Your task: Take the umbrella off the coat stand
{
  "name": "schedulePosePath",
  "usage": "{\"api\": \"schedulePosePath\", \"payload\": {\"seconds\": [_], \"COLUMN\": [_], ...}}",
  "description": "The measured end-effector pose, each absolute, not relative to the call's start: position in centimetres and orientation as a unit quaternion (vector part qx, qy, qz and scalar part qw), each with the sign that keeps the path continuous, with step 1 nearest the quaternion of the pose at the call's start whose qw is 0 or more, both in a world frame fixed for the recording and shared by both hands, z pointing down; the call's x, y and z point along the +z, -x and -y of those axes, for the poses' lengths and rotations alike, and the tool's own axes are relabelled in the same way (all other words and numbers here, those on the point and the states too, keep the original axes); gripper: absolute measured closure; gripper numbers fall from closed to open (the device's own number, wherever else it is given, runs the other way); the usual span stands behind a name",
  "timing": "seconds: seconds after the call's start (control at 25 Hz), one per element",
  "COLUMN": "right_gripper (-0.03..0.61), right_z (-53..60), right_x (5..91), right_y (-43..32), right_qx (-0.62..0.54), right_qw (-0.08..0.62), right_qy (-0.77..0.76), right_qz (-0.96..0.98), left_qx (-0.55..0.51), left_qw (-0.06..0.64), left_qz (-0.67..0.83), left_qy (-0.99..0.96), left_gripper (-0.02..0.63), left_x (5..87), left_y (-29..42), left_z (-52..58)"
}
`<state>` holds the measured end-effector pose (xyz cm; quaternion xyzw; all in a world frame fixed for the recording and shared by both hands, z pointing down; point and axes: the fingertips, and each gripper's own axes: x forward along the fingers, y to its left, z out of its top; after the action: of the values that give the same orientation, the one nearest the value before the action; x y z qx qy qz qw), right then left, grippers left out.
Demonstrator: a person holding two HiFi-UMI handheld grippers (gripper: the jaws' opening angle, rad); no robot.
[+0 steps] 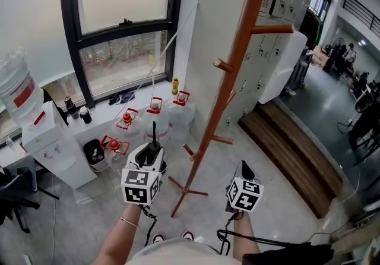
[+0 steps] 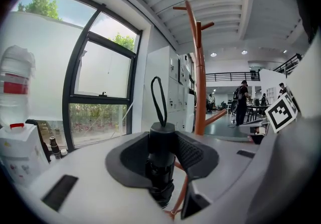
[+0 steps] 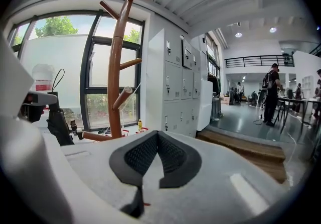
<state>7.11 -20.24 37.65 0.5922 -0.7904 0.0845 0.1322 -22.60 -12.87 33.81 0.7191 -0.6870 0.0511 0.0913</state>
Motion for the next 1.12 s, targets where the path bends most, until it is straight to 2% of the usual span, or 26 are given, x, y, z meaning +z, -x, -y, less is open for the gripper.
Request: {"api": "schedulePosePath", "payload": {"seconds": [1.12], "right_gripper": [0.574], "right_z": [19.5], "right_x": [37.4], "right_y": [-7.5], "right_qx": [0.094], "right_qw": [0.136], "right_qy": [-0.599], "right_qz": [0.784], "left_qx": [0.056], "left_qw": [0.097], "left_qz": [0.685], "left_qy": [-0.72], "left_gripper": [0.466], "left_x": [33.3], "left_y": [22.6], "left_z": [13.6]}}
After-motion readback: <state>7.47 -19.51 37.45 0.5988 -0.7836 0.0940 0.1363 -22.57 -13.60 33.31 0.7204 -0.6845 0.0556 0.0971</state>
